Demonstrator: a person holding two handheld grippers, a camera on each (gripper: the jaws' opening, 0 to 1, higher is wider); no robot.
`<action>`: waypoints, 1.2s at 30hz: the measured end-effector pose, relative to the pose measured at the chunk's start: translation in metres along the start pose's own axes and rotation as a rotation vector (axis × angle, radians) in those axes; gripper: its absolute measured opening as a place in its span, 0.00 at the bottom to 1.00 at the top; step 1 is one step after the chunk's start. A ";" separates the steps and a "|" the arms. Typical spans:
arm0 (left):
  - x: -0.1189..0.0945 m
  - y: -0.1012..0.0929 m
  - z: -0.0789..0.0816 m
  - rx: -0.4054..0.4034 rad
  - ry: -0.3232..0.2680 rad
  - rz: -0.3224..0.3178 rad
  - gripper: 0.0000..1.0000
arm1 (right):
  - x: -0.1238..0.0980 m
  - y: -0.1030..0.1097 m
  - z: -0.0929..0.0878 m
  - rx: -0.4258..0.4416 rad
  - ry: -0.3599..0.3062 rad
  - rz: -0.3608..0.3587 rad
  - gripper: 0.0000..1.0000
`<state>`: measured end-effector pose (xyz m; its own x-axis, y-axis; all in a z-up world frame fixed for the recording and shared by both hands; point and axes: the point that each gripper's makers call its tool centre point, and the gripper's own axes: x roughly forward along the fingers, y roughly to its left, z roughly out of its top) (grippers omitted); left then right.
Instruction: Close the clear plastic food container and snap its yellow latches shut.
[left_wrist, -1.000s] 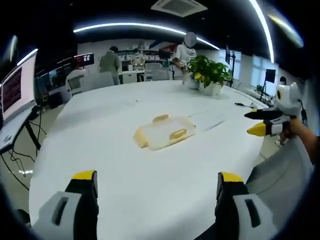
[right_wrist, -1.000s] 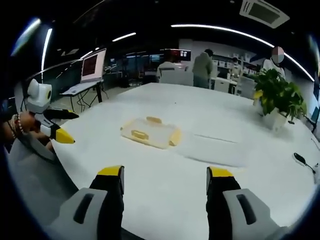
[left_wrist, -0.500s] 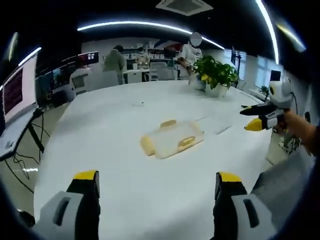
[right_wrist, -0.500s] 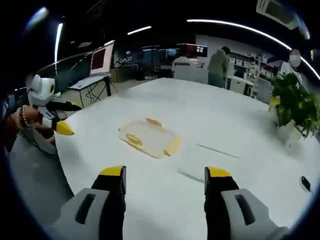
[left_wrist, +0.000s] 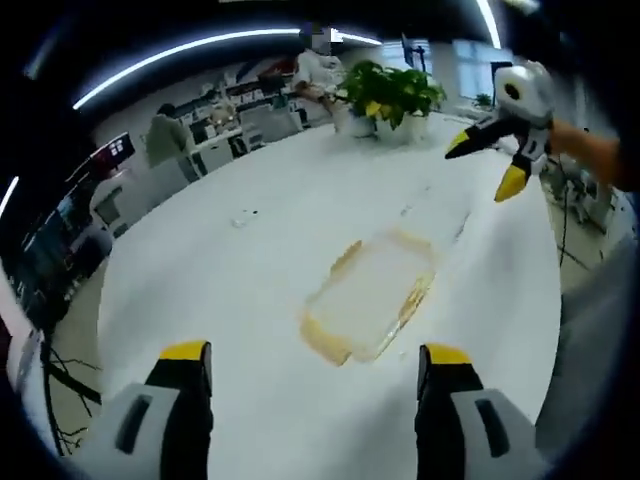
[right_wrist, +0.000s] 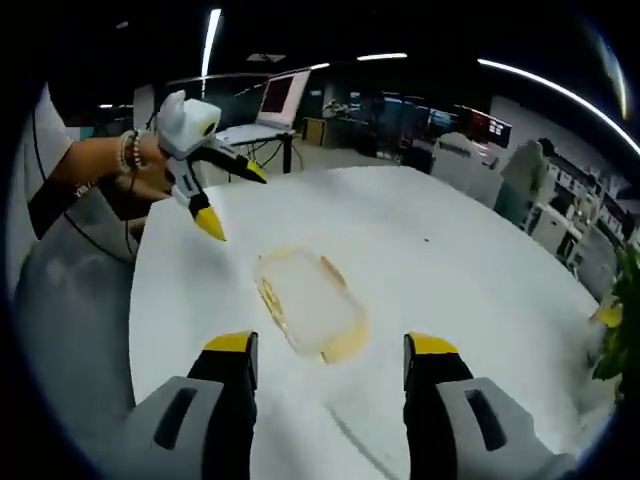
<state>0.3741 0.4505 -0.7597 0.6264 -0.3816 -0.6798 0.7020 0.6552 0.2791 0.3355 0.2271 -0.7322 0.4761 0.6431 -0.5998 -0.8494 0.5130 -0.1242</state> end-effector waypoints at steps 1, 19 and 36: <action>0.005 0.006 0.001 0.013 0.004 0.014 0.84 | 0.004 -0.003 0.001 -0.010 0.015 0.012 0.59; 0.070 -0.018 -0.008 0.274 0.080 -0.373 0.76 | 0.085 -0.010 -0.030 -0.292 0.290 0.276 0.56; 0.085 -0.038 -0.021 0.345 0.155 -0.582 0.67 | 0.102 -0.010 -0.066 -0.367 0.503 0.415 0.54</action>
<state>0.3932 0.4068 -0.8429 0.0774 -0.4935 -0.8663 0.9928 0.1174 0.0219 0.3771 0.2498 -0.8441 0.0135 0.3599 -0.9329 -0.9999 0.0055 -0.0123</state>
